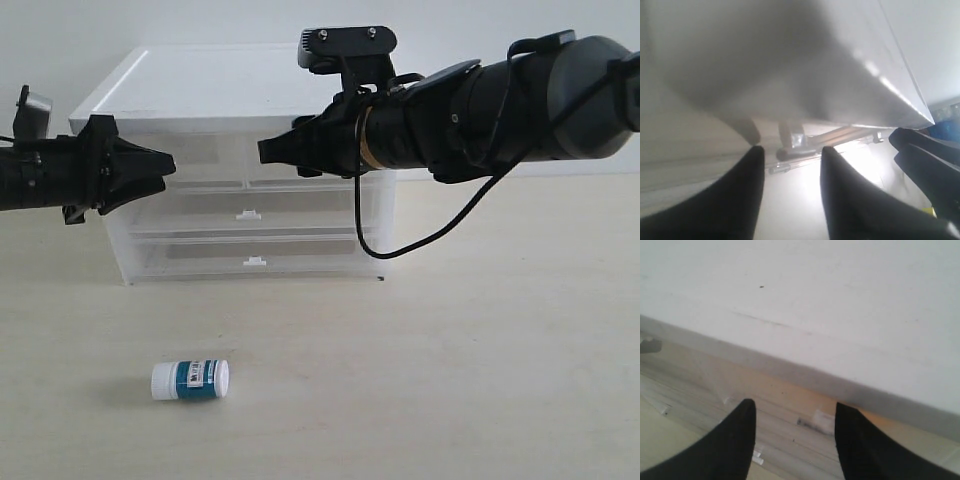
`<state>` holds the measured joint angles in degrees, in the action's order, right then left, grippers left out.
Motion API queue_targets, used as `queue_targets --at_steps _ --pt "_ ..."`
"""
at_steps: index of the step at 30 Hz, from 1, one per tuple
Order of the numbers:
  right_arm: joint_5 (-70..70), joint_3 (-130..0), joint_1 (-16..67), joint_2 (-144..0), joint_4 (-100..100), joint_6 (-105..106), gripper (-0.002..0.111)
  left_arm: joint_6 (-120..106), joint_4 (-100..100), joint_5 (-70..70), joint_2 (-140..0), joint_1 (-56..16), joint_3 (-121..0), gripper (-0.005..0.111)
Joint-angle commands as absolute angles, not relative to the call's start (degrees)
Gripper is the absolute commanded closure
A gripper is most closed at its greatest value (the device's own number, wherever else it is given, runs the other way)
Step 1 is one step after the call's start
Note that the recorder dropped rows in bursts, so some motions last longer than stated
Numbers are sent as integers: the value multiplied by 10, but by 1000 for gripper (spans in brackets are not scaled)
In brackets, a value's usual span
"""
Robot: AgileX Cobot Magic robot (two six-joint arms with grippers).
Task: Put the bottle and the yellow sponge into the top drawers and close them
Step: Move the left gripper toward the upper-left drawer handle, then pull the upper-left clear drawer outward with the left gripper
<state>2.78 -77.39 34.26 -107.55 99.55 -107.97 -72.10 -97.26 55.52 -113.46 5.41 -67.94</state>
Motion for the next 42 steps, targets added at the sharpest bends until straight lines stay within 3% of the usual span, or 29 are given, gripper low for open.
queue_targets --at_steps 1,8,42 --pt "69 -784 336 -1075 999 -1072 62 -724 -999 542 -1135 55 -690 87" --pt "69 -784 336 -1075 999 -1072 62 -724 -999 542 -1135 55 -700 103" --pt "87 -784 336 -1075 999 -1066 62 -742 -999 621 -1135 55 -686 103"
